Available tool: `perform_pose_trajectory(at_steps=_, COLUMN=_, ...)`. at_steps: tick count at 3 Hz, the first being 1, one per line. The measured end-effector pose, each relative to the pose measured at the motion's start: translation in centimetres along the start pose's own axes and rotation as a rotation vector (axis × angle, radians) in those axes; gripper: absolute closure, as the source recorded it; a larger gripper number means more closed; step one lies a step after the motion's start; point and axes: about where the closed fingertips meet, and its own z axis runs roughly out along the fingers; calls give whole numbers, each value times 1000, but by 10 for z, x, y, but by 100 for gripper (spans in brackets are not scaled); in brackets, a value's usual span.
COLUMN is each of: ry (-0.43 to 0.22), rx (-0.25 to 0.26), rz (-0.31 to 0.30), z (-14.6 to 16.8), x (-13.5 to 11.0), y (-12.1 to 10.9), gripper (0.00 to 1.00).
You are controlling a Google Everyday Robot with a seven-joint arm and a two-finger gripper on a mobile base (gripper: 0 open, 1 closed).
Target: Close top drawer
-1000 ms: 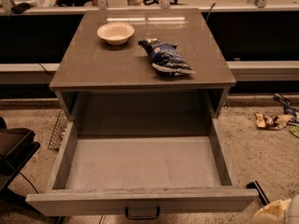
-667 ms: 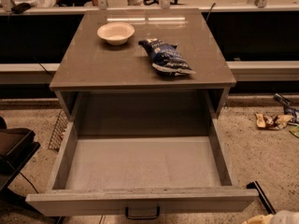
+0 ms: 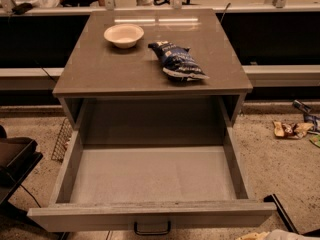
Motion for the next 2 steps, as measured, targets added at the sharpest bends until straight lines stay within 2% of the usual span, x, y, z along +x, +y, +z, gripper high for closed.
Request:
perform_pose_trajectory(at_steps=1, ry=-65, rx=-1, rz=-16, z=29, x=-11, y=-14, gripper=100)
perform_pose_trajectory(at_steps=2, ry=-118, rx=3, rz=-29, z=52, x=-31, y=-34, gripper=100)
